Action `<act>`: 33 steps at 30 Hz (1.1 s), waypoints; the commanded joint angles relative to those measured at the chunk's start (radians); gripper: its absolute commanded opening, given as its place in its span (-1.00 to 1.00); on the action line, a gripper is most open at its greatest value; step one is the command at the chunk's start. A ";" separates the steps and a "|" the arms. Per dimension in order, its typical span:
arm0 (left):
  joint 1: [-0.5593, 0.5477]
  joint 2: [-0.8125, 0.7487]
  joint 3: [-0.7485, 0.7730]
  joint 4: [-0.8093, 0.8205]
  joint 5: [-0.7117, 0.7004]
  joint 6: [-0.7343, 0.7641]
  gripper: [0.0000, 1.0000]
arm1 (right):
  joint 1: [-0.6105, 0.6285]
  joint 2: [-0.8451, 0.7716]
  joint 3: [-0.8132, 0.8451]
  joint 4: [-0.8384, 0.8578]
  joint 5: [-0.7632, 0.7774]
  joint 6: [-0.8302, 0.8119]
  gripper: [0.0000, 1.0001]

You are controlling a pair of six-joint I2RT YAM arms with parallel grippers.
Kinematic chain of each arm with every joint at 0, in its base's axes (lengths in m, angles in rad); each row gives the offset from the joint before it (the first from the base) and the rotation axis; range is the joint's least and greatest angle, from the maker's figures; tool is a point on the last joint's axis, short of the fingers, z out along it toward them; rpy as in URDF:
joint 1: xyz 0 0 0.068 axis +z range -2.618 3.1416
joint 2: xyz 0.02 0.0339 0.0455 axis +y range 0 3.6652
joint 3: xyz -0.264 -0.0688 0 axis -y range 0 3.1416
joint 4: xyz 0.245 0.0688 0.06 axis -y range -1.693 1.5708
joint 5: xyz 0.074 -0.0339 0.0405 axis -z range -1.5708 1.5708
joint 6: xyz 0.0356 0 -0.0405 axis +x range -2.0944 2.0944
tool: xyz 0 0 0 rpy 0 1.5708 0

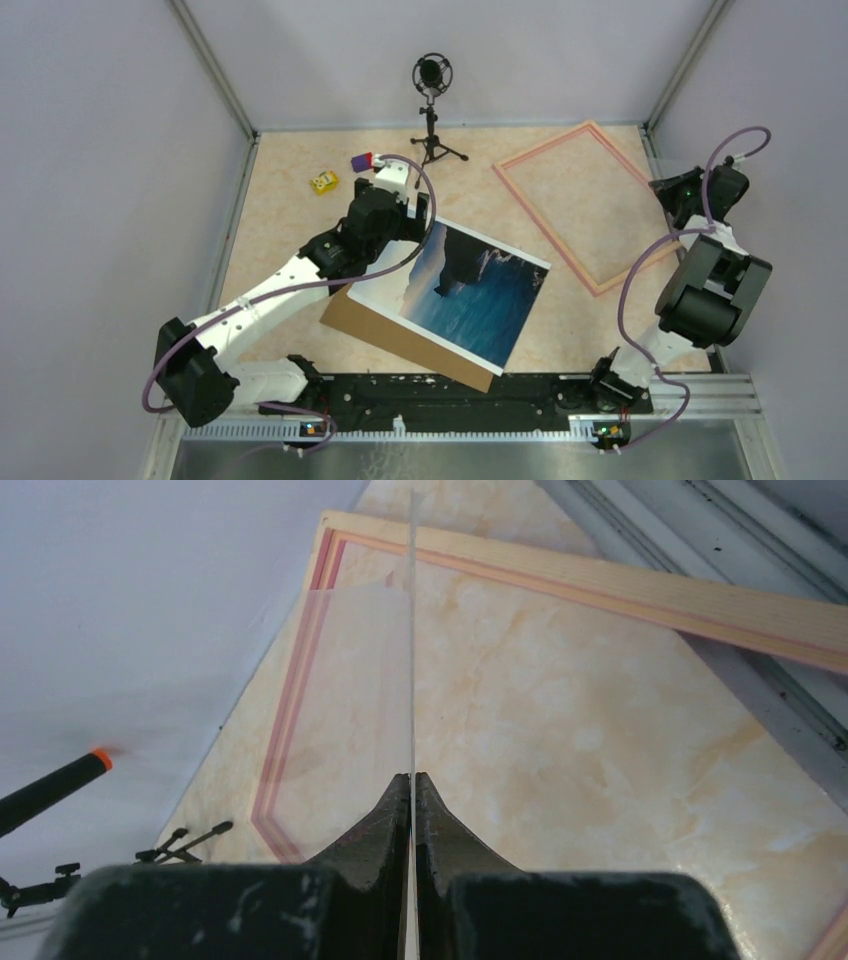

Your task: Put the photo into the frame

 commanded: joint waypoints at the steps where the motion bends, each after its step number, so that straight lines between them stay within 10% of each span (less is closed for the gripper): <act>1: -0.002 -0.014 -0.026 0.083 -0.054 0.029 0.97 | -0.034 0.030 0.009 0.109 -0.019 0.004 -1.00; 33: -0.001 0.066 -0.039 0.137 -0.065 0.059 0.97 | -0.085 0.036 -0.034 0.171 0.051 0.033 -1.00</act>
